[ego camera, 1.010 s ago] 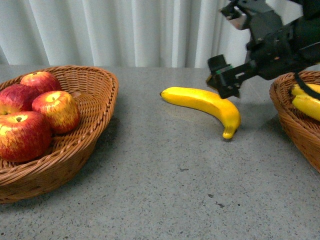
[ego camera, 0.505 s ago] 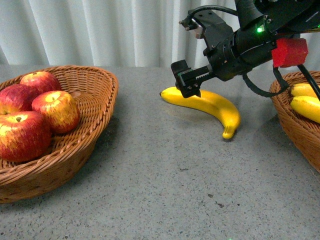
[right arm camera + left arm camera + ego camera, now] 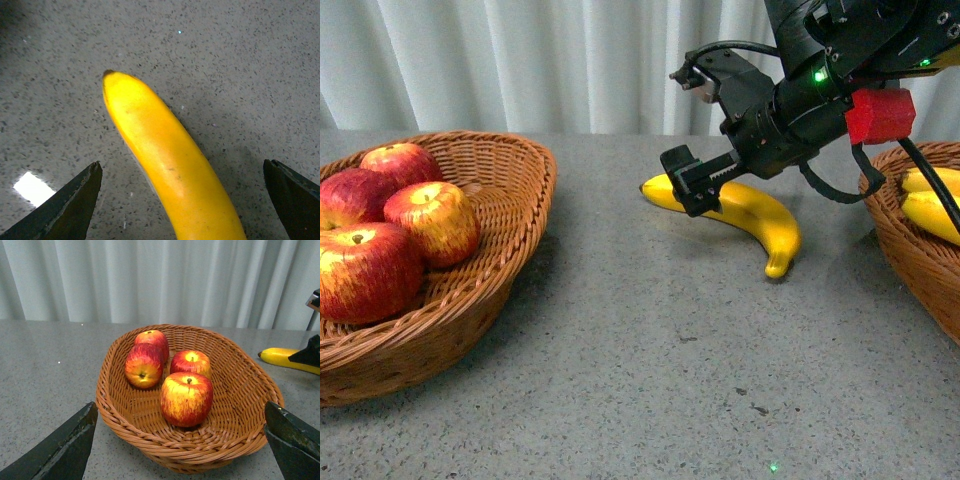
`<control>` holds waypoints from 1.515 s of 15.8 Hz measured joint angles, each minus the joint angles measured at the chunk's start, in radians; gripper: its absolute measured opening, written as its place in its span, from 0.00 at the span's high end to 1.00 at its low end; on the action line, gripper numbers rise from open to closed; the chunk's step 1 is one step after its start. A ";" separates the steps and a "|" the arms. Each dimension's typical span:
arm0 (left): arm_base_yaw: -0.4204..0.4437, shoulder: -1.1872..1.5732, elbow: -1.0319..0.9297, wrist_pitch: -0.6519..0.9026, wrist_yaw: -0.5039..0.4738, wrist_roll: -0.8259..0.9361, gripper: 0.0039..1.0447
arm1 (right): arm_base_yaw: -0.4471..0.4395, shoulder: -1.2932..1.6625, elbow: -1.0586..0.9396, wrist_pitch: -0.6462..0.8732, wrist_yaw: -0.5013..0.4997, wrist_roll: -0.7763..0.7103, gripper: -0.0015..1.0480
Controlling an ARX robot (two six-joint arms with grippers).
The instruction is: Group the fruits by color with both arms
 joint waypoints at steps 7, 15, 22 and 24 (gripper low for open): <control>0.000 0.000 0.000 0.000 0.000 0.000 0.06 | -0.001 0.033 0.025 -0.055 0.087 -0.040 0.20; 0.000 0.000 0.000 0.000 0.000 0.000 0.06 | -0.229 -0.480 -0.480 0.313 0.064 -0.094 0.69; 0.000 0.000 0.000 0.000 0.000 0.000 0.06 | -0.557 -0.682 -0.822 0.279 -0.104 -0.301 0.56; 0.000 0.000 0.000 0.000 0.000 0.000 0.06 | -0.557 -0.750 -0.822 0.290 -0.152 -0.288 0.31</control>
